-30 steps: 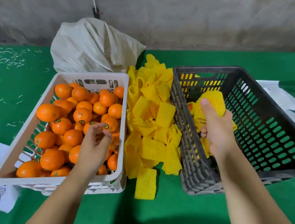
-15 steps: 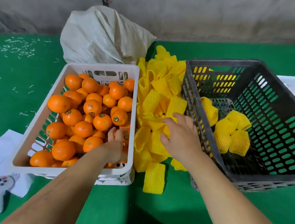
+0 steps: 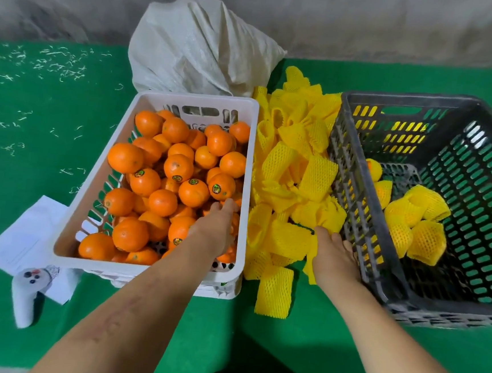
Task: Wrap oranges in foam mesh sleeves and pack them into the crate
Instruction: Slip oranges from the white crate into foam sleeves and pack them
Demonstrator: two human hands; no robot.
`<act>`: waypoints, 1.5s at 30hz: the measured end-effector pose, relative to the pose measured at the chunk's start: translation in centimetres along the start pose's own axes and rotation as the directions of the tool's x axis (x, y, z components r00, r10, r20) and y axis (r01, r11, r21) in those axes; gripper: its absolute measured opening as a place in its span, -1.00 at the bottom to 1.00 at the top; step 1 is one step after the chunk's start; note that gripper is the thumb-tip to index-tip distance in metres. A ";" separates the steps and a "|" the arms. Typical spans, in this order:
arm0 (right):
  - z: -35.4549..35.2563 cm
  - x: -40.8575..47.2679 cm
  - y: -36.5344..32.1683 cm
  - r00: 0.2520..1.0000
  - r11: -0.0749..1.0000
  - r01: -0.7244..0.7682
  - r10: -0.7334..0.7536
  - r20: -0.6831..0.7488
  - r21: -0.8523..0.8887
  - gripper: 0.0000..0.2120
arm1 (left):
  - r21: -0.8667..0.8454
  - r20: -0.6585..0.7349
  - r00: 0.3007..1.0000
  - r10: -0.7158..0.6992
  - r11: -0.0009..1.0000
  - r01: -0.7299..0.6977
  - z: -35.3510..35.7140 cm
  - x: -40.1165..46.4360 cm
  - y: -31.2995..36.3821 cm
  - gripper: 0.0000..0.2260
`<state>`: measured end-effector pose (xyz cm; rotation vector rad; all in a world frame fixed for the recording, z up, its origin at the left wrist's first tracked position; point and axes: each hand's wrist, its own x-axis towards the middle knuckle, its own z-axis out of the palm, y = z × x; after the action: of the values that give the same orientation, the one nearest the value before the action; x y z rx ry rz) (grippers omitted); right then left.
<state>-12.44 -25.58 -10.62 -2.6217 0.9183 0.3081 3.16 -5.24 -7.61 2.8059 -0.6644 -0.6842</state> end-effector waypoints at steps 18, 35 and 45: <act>-7.3 -4.9 -9.5 0.850 0.414 0.525 -0.207 -0.485 0.744 -0.92 | -0.967 -0.188 0.969 0.163 -0.201 -0.154 -0.4 -7.2 3.3 -0.44; -6.8 -4.5 -9.3 0.959 0.462 0.283 -0.169 -0.229 0.841 -0.81 | -0.986 -0.130 0.947 0.294 -0.139 -0.092 -1.2 -8.5 2.4 -0.28; -8.4 -5.4 -10.6 0.885 0.441 0.464 -0.195 -0.423 0.768 -0.89 | -0.941 -0.311 0.948 0.065 -0.159 -0.298 -2.4 -8.4 3.5 -0.70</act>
<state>-9.15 -18.07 1.41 -1.7985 0.3895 -0.5358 -3.69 -4.25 -1.22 1.1255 -0.2084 -0.4888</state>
